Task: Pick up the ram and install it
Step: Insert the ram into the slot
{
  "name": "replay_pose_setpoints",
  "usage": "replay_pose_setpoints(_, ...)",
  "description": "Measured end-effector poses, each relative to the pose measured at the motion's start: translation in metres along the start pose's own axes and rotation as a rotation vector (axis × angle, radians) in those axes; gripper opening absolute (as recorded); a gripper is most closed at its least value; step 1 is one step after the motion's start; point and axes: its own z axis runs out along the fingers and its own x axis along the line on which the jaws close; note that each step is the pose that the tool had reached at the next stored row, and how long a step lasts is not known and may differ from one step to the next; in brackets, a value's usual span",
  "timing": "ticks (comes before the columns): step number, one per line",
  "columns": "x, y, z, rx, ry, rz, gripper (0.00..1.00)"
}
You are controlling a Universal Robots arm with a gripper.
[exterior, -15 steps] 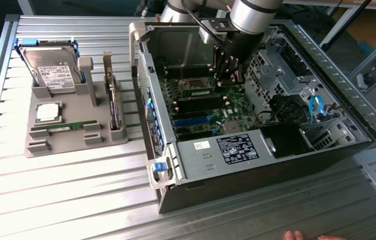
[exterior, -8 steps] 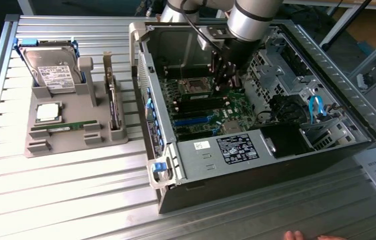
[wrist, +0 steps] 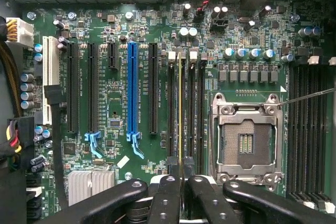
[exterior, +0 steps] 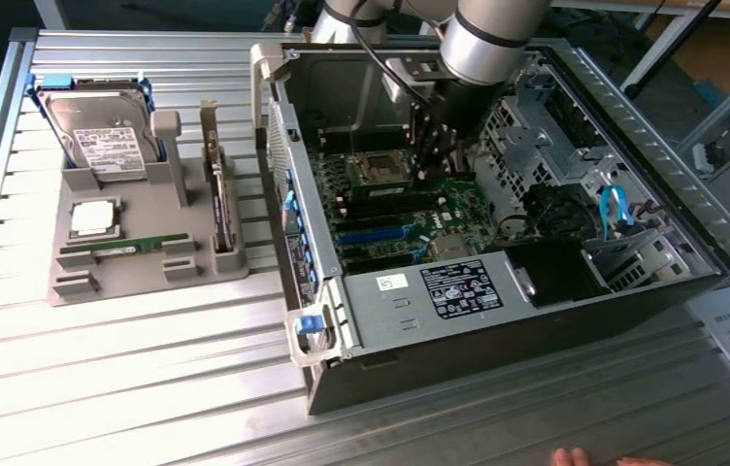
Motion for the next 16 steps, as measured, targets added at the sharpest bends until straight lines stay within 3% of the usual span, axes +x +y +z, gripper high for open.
replay_pose_setpoints(9,0.0041,0.0000,0.0011,0.0002,-0.0005,0.000,0.12)
replay_pose_setpoints(16,0.0040,-0.0004,0.0092,0.0020,-0.0010,0.000,0.12)
